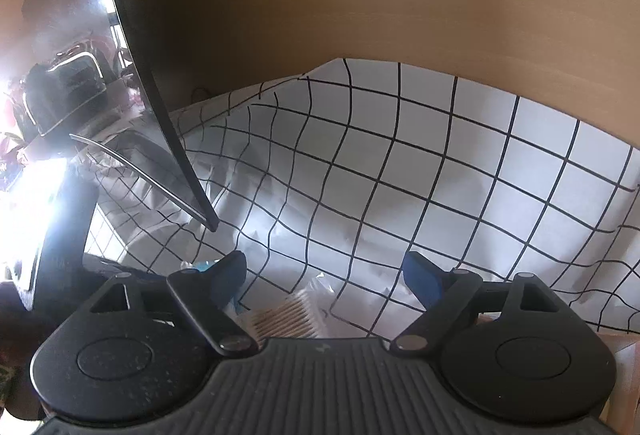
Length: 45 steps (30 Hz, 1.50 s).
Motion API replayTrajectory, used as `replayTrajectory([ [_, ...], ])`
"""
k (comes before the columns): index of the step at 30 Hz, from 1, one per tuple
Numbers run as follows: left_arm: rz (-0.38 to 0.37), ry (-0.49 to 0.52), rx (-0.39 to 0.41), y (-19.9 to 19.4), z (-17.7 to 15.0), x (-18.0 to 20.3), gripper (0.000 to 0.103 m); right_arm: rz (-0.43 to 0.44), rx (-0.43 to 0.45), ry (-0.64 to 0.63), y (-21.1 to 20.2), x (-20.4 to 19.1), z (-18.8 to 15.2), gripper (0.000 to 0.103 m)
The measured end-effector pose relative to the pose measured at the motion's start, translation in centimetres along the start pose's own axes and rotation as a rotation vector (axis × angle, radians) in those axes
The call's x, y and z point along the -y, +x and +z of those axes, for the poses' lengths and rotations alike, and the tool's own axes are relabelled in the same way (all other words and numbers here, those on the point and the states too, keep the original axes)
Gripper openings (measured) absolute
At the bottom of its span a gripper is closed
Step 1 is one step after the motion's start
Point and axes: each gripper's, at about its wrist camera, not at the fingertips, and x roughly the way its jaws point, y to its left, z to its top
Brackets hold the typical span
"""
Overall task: Organize soft objects
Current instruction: 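Grasp the blue cotton-pad pack with the left tool, then grasp the cotton swab pack with the right tool while the left tool holds the pad pack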
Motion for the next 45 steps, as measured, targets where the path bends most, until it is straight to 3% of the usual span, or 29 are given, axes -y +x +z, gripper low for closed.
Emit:
replayTrajectory([
  [2, 0.064, 0.044, 0.026, -0.3, -0.3, -0.1, 0.073, 0.001, -0.006, -0.001, 0.1, -0.1, -0.1, 0.086],
  [3, 0.061, 0.032, 0.022, -0.2, -0.3, -0.3, 0.073, 0.003, -0.011, -0.002, 0.2, -0.1, -0.1, 0.086],
  [8, -0.118, -0.119, -0.049, 1.4, 0.1, -1.6, 0.075, 0.029, -0.059, 0.018, 0.5, -0.1, 0.0, 0.086],
  [14, -0.156, -0.154, -0.061, 3.6, -0.4, -1.2, 0.075, 0.009, -0.117, -0.021, 0.9, -0.6, 0.5, 0.086],
  [18, -0.259, -0.069, -0.019, 2.6, -0.8, -2.0, 0.066, 0.057, -0.245, -0.045, 3.3, -0.8, 1.0, 0.086],
  [23, -0.246, 0.04, 0.026, -0.8, -2.5, -2.9, 0.064, 0.023, -0.43, -0.148, 8.0, -2.2, 1.2, 0.086],
  [26, -0.298, 0.041, 0.02, -1.9, -3.5, -3.6, 0.061, 0.016, -0.515, -0.241, 10.7, -3.9, 1.1, 0.086],
  [33, -0.36, 0.055, 0.015, -1.8, -4.5, -3.6, 0.061, 0.027, -0.687, -0.259, 15.8, -5.7, 0.3, 0.086],
  [36, -0.368, 0.059, 0.008, -1.5, -4.6, -3.7, 0.06, -0.006, -0.71, -0.304, 16.6, -6.2, -0.4, 0.086],
  [40, -0.38, 0.067, -0.004, -1.1, -4.6, -3.8, 0.06, -0.02, -0.717, -0.27, 17.1, -5.5, -0.6, 0.086],
  [43, -0.381, 0.06, 0.002, -1.5, -4.6, -4.1, 0.06, -0.013, -0.703, -0.281, 16.5, -5.5, -0.5, 0.073],
  [45, -0.38, 0.045, 0.016, -2.1, -4.6, -4.5, 0.06, -0.005, -0.671, -0.283, 15.2, -6.0, 0.0, 0.073],
])
